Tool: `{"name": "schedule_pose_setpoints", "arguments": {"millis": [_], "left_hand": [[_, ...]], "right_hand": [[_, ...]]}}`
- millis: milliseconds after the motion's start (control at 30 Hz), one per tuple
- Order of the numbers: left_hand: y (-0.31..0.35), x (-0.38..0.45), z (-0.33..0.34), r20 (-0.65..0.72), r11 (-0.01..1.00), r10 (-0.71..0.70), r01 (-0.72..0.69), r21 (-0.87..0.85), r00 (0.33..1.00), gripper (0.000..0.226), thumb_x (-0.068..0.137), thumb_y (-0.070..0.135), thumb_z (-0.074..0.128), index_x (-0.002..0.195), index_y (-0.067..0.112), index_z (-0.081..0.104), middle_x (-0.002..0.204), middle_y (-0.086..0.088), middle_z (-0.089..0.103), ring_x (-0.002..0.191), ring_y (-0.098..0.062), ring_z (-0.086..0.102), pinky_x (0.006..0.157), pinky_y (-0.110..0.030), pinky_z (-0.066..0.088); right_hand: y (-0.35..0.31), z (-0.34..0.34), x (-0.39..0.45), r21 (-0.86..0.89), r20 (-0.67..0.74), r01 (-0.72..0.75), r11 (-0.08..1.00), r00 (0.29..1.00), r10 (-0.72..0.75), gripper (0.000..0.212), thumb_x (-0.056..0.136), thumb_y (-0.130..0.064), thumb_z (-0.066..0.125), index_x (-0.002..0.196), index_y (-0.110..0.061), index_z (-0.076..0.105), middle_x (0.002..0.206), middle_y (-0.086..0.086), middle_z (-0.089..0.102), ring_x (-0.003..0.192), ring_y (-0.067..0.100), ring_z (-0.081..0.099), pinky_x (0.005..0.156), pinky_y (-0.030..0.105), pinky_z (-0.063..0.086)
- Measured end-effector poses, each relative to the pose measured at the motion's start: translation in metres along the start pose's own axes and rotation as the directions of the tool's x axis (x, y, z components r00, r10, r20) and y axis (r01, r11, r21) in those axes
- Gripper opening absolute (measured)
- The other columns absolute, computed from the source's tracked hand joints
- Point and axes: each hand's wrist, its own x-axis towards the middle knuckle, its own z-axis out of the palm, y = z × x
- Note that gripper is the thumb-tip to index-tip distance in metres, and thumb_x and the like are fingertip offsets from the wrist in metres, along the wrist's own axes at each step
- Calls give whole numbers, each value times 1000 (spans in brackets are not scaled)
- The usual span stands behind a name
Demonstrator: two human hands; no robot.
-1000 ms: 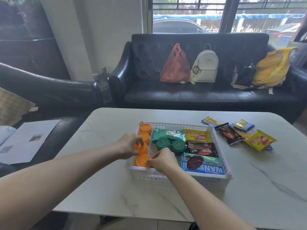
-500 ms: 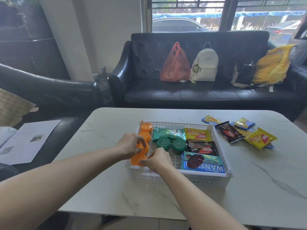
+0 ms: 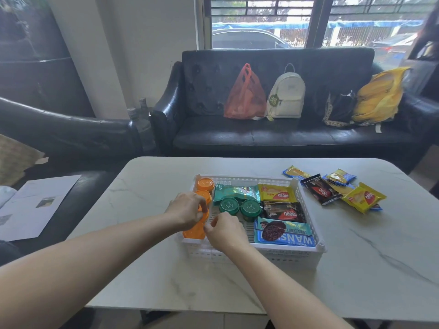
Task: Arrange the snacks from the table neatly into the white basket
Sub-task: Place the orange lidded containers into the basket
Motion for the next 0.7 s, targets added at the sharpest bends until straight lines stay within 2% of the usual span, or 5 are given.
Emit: {"name": "schedule_pose_setpoints", "arguments": {"millis": [100,167,267,433,700], "left_hand": [[15,2,0,-66,998,65,-63,18,996,19,94,33,57,109,28,68,116,-1,66,111,-26,56,94,-43,50],[28,5,-1,-85,994,108,-107,14,991,21,96,35,54,111,27,67,117,0,66,117,-28,53,99,-44,47],[45,9,-6,-94,988,155,-151,44,983,20,96,31,53,110,29,68,116,1,68,114,-26,56,109,-46,38],[72,19,-11,-87,980,197,-197,8,977,22,94,26,56,111,28,69,118,-2,68,114,-25,58,102,-40,43],[142,44,-1,-70,943,323,-327,-58,944,19,95,30,56,110,26,66,115,0,68,112,-23,56,98,-40,44]], "right_hand": [[3,-19,-2,-195,-150,129,972,976,-160,33,98,-39,45,105,-13,65,102,10,69,95,33,66,73,35,46],[6,-35,-1,-297,-205,183,937,946,-250,31,100,-37,43,110,-14,63,106,9,68,99,32,65,75,36,44],[15,-59,1,-396,-241,187,899,924,-298,25,99,-30,44,112,-14,60,108,8,67,101,30,64,83,38,46],[41,-93,1,-420,-288,114,900,924,-251,22,97,-28,48,110,-15,61,107,6,66,99,28,63,81,37,44],[97,-156,2,-410,-388,-26,912,909,-149,20,97,-30,51,106,-17,63,103,5,68,97,27,65,82,36,48]]}}
